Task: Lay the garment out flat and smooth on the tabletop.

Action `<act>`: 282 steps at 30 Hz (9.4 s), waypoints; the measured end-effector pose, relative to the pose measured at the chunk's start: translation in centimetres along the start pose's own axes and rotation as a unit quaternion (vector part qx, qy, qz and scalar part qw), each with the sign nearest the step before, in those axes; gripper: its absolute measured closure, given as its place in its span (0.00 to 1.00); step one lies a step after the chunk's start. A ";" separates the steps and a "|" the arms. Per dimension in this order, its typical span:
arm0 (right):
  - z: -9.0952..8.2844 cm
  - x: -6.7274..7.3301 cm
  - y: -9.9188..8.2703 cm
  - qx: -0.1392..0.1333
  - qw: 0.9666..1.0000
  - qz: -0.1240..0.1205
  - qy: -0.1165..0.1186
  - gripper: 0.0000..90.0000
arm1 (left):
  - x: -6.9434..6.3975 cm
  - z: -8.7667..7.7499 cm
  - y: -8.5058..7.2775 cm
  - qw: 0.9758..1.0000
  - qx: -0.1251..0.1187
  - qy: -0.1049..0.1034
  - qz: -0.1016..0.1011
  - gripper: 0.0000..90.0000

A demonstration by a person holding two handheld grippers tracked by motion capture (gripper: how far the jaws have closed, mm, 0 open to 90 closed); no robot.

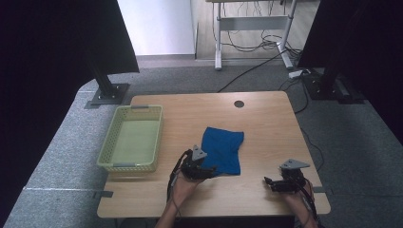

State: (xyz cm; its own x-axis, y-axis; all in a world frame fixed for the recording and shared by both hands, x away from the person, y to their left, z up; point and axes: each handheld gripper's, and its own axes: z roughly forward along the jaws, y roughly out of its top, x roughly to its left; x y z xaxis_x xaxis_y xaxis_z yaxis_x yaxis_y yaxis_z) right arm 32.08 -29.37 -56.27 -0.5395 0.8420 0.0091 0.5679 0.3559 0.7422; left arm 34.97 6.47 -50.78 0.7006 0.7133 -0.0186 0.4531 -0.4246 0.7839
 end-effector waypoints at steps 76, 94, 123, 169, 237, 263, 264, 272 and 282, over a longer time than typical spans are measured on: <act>0.0 0.0 0.0 0.000 1.000 -0.002 0.002 0.12 | 1.9 5.0 -0.5 0.999 0.013 0.017 -0.048 0.93; 0.0 0.0 0.0 0.000 1.000 -0.001 0.000 0.11 | -1.6 6.9 -0.1 0.998 -0.002 -0.018 -0.054 0.91; 1.9 2.4 3.2 -0.023 0.999 -0.007 0.026 0.09 | -2.6 7.2 -0.2 0.998 -0.009 -0.026 -0.053 0.90; 5.5 3.4 5.2 -0.005 1.000 -0.002 0.000 0.15 | 1.8 4.4 -1.7 0.997 -0.012 0.040 -0.065 0.94; 4.6 2.9 5.0 -0.014 1.000 0.010 -0.021 0.13 | 5.6 2.5 -3.4 0.985 0.025 0.163 -0.057 0.38; 4.8 3.7 4.6 -0.005 1.000 0.001 -0.007 0.13 | 3.6 2.6 -2.7 0.990 0.032 0.140 0.008 0.40; 4.8 3.5 4.5 -0.004 1.000 0.009 -0.004 0.13 | 3.8 2.6 -2.7 0.989 0.032 0.145 0.004 0.43; 4.1 2.9 3.8 -0.004 1.000 0.015 -0.007 0.15 | 7.4 1.6 -3.1 0.978 0.028 0.198 -0.061 0.49; 3.3 2.5 3.6 -0.014 1.000 0.016 0.002 0.14 | 7.7 -0.3 -3.5 0.983 -0.005 0.166 -0.075 0.43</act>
State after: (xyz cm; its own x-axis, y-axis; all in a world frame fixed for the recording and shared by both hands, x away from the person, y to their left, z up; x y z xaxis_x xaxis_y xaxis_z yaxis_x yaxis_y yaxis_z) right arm 34.84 -24.66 -55.85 -0.5243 0.8508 0.0361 0.5667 0.3170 0.7605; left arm 38.60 13.57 -53.47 0.4064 0.9111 0.0686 0.5313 -0.2968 0.7935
